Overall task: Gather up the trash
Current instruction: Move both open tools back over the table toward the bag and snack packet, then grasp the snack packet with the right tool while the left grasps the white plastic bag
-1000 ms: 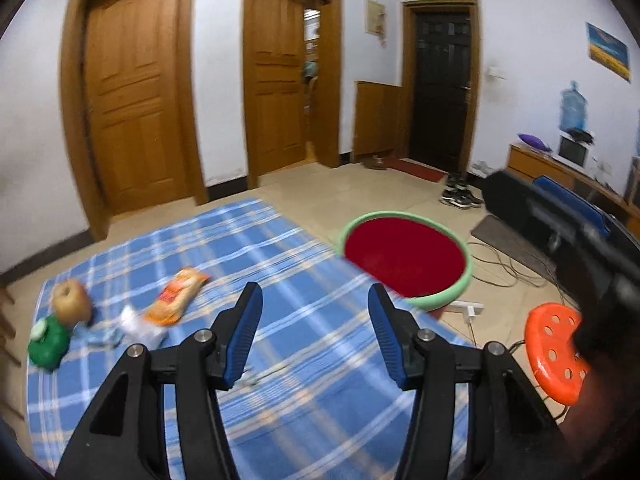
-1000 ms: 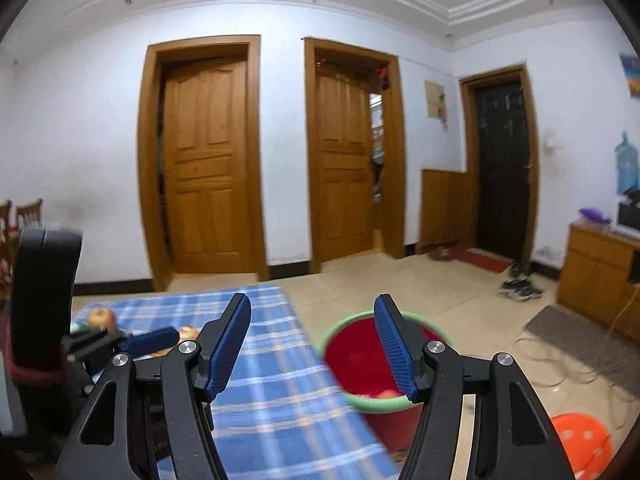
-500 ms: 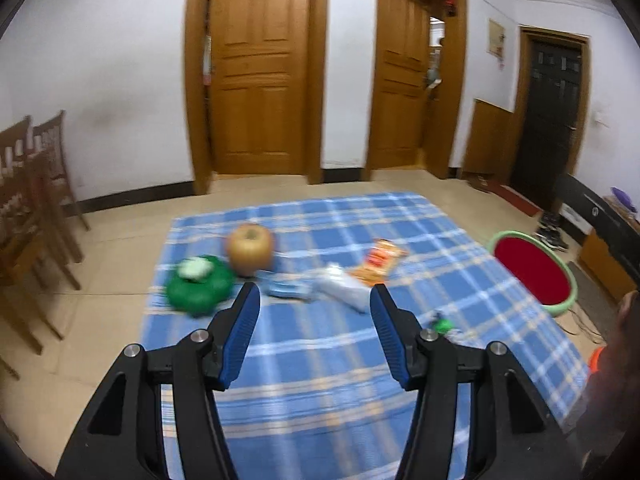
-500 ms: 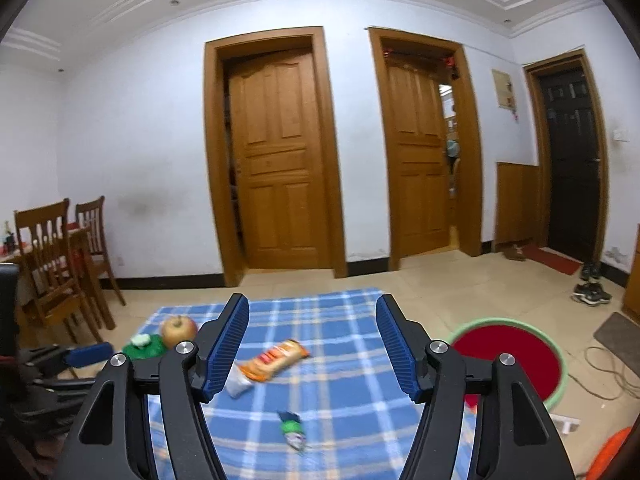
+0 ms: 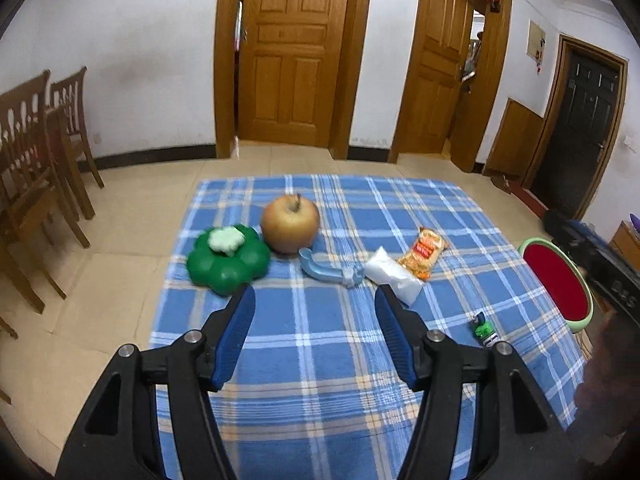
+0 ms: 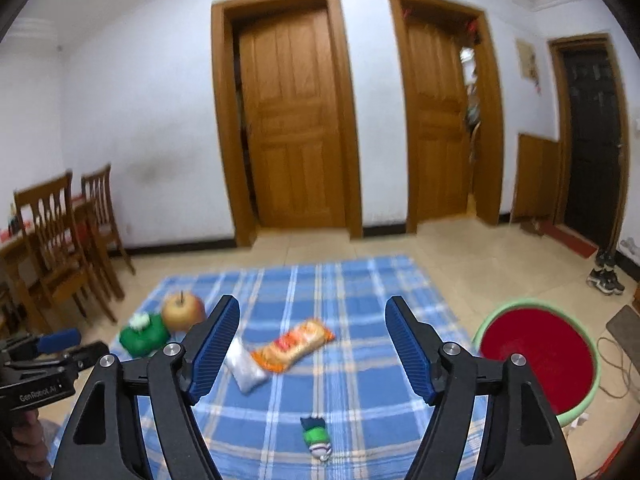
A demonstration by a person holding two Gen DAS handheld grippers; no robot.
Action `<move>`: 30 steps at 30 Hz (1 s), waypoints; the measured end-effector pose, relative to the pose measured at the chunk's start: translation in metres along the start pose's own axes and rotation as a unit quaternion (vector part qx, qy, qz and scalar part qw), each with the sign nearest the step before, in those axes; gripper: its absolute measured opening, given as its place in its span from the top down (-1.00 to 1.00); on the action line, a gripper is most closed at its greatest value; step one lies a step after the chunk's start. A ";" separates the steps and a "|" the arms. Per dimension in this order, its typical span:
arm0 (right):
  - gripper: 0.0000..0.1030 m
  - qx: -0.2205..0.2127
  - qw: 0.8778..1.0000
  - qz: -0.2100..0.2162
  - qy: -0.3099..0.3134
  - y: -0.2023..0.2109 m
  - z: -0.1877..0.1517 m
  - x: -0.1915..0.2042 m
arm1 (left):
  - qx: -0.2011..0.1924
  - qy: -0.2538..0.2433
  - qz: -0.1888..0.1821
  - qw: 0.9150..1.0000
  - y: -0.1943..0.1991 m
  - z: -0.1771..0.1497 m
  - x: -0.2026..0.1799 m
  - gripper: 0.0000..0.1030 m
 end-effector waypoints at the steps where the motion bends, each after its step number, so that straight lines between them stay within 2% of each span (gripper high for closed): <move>1: -0.49 0.019 1.000 0.006 -0.006 -0.009 -0.003 -0.001 | 0.006 0.000 -0.003 1.000 -0.007 -0.003 -0.001 -0.22; 3: -0.49 0.062 0.997 0.021 -0.028 -0.037 -0.008 -0.004 | 0.013 0.001 -0.005 1.000 -0.020 -0.008 -0.003 -0.22; 8: -0.49 0.136 0.990 0.020 -0.038 -0.107 -0.013 -0.004 | 0.027 0.018 -0.018 0.999 -0.045 -0.015 -0.003 -0.22; 12: -0.49 0.206 0.978 -0.022 -0.032 -0.163 -0.021 -0.002 | 0.037 0.024 -0.022 0.999 -0.057 -0.017 -0.002 -0.22; 17: -0.49 0.279 0.959 -0.009 -0.045 -0.205 -0.041 -0.003 | 0.044 0.043 -0.041 0.997 -0.065 -0.015 0.000 -0.22; 18: -0.50 0.282 0.958 0.004 -0.051 -0.209 -0.045 -0.004 | 0.045 0.047 -0.046 0.997 -0.066 -0.014 -0.001 -0.22; 19: -0.46 0.269 0.962 0.003 -0.043 -0.209 -0.046 -0.004 | 0.045 0.049 -0.050 0.997 -0.068 -0.013 -0.002 -0.22; 21: -0.25 0.261 0.965 0.015 -0.019 -0.206 -0.050 -0.003 | 0.046 0.053 -0.058 0.996 -0.070 -0.008 -0.008 -0.22; 22: -0.07 0.260 0.965 0.027 -0.023 -0.203 -0.050 -0.004 | 0.050 0.055 -0.060 0.995 -0.072 -0.006 -0.010 -0.21; 24: -0.04 0.264 0.963 0.037 -0.037 -0.201 -0.051 -0.012 | 0.074 0.059 -0.058 0.994 -0.081 -0.003 -0.018 -0.19; 26: -0.03 0.262 0.963 0.046 -0.040 -0.196 -0.054 -0.018 | 0.097 0.067 -0.075 0.990 -0.090 -0.001 -0.026 -0.11; 28: -0.03 0.250 0.966 0.051 -0.044 -0.192 -0.055 -0.023 | 0.110 0.074 -0.095 0.987 -0.098 0.001 -0.036 -0.10; 30: -0.03 0.236 0.970 0.051 -0.038 -0.188 -0.057 -0.028 | 0.116 0.070 -0.100 0.986 -0.105 0.003 -0.046 -0.10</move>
Point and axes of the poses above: each gripper's, at about its wrist camera, not at the fingertips, and y roughly against the way its jaws point, x to its left, z to its top, the point moved 1 cm from there along -y, roughly the way its jaws point, and after that the axes turned 5 degrees about -x, right-handed, at the moved point
